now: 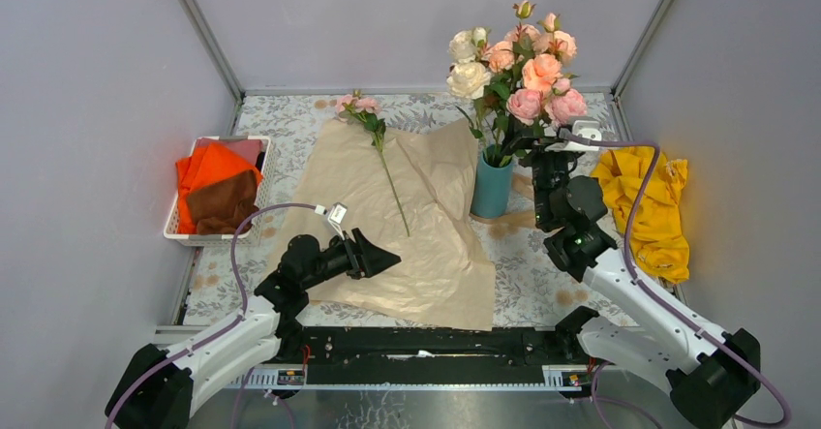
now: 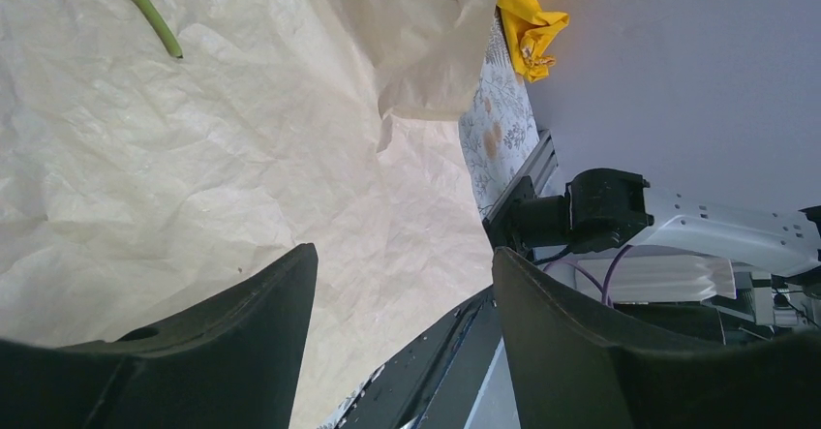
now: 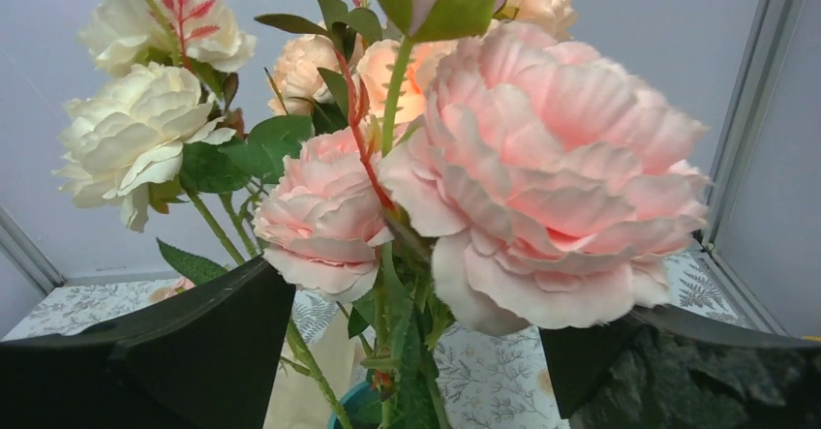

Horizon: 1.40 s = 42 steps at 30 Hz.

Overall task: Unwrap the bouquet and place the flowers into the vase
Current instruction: Insert the fake flower into the vase, then pick up the fake flower from the wrapping paper.

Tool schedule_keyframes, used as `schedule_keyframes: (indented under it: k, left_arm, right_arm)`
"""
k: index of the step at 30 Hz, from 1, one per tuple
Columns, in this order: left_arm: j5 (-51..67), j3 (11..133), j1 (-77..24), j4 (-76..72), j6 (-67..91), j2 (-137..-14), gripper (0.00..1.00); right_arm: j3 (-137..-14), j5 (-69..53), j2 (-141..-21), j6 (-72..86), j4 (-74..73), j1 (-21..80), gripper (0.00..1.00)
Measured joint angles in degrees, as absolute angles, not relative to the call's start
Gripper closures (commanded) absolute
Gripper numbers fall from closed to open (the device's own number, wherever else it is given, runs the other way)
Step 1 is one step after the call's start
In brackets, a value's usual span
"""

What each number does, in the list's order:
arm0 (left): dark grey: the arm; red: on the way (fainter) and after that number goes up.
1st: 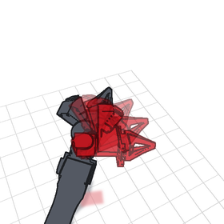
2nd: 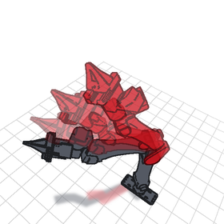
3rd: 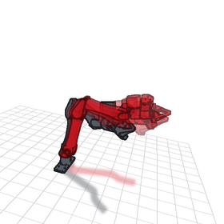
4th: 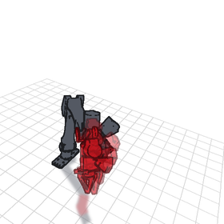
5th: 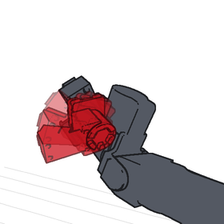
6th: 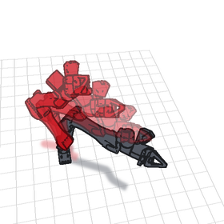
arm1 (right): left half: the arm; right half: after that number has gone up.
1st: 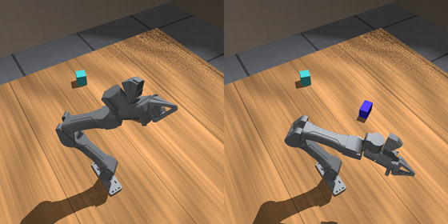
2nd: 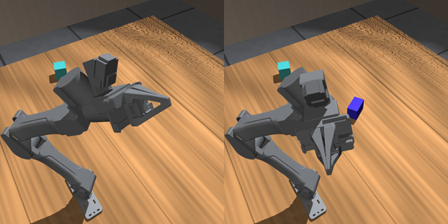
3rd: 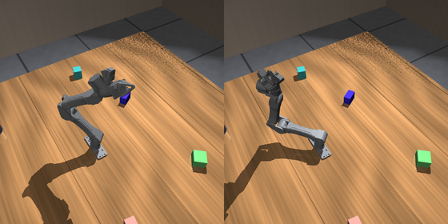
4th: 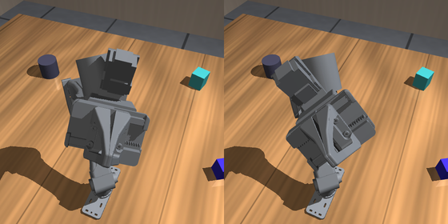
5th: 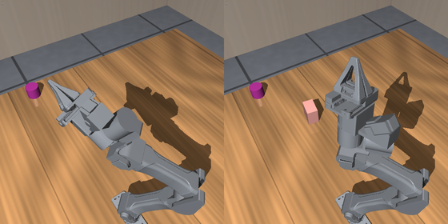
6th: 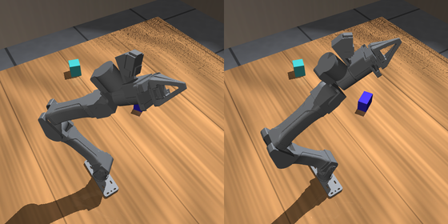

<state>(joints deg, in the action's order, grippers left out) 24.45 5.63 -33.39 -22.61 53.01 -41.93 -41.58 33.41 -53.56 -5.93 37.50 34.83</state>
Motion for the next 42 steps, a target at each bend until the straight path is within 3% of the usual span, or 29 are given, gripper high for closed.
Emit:
schedule_keyframes:
  k: [2,21,33,42]
  left_arm:
    - [24.45,5.63,-33.39,-22.79,53.01,-41.93,0.27]
    - [24.4,5.61,-33.39,-22.83,53.43,-41.43,0.27]
    - [18.46,6.09,-33.39,-18.2,53.6,-40.36,0.27]
    - [-0.21,11.11,-33.39,0.93,55.02,-23.79,0.25]
  right_arm:
    - [-41.58,33.5,-52.66,-5.87,36.97,34.81,0.01]
    - [-42.11,29.26,-35.11,0.58,27.07,34.81,0.0]
    - [-50.46,8.27,-35.92,7.25,18.17,34.74,0.0]
    - [-52.73,-9.87,-44.6,14.11,16.34,34.72,0.1]
